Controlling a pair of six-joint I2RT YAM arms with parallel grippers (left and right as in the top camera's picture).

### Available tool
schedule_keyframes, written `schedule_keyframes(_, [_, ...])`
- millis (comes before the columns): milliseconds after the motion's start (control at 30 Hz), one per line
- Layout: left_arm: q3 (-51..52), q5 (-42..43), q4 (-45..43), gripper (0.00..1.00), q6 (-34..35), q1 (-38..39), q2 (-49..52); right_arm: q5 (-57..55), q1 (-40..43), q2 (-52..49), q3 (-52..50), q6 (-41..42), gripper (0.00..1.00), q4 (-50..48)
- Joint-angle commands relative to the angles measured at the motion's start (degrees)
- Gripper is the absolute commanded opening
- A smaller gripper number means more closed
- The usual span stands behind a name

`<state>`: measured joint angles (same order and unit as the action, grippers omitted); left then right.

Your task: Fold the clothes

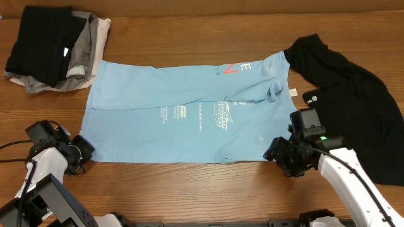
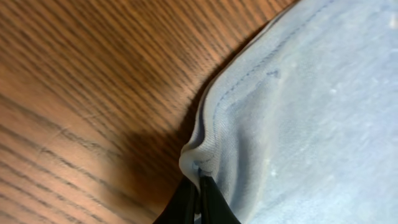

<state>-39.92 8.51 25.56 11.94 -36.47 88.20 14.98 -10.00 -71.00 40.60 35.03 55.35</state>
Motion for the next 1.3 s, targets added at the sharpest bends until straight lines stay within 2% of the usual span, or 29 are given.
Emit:
schedule_keyframes(0, [0.61, 1.9, -0.31, 0.04, 0.52, 0.17, 0.57, -3.04, -1.57, -0.15, -2.84, 5.01, 0.56, -3.34])
schedule_keyframes(333, [0.61, 1.88, -0.28, 0.04, 0.52, 0.17, 0.57, -7.93, -2.54, -7.58, -3.54, 7.04, 0.56, -13.0])
schedule_keyframes(600, [0.61, 1.9, 0.09, 0.04, 0.52, 0.17, 0.57, -6.82, -2.58, -14.27, -3.61, 8.41, 0.55, -12.22])
schedule_keyframes(667, [0.61, 1.88, 0.09, 0.04, 0.52, 0.17, 0.57, -6.84, -2.58, -14.27, -3.61, 8.5, 0.51, -12.7])
schedule_keyframes(733, [0.61, 1.88, 0.11, 0.04, 0.52, 0.17, 0.57, -6.93, -2.58, -14.27, -3.61, 8.5, 0.4, -13.07])
schedule_keyframes(867, [0.61, 1.88, 0.07, 0.04, 0.52, 0.17, 0.57, -7.5, -2.58, -14.25, -3.61, 8.5, 0.06, -13.0])
schedule_keyframes(1100, [0.61, 1.88, 0.02, 0.04, 0.52, 0.17, 0.57, -7.45, -2.45, -13.68, -2.93, 8.48, 0.04, -9.44])
schedule_keyframes(1267, [0.61, 1.86, 0.07, 0.04, 0.5, 0.17, 0.57, -7.43, -1.66, -10.14, -0.59, 8.0, 0.04, -1.22])
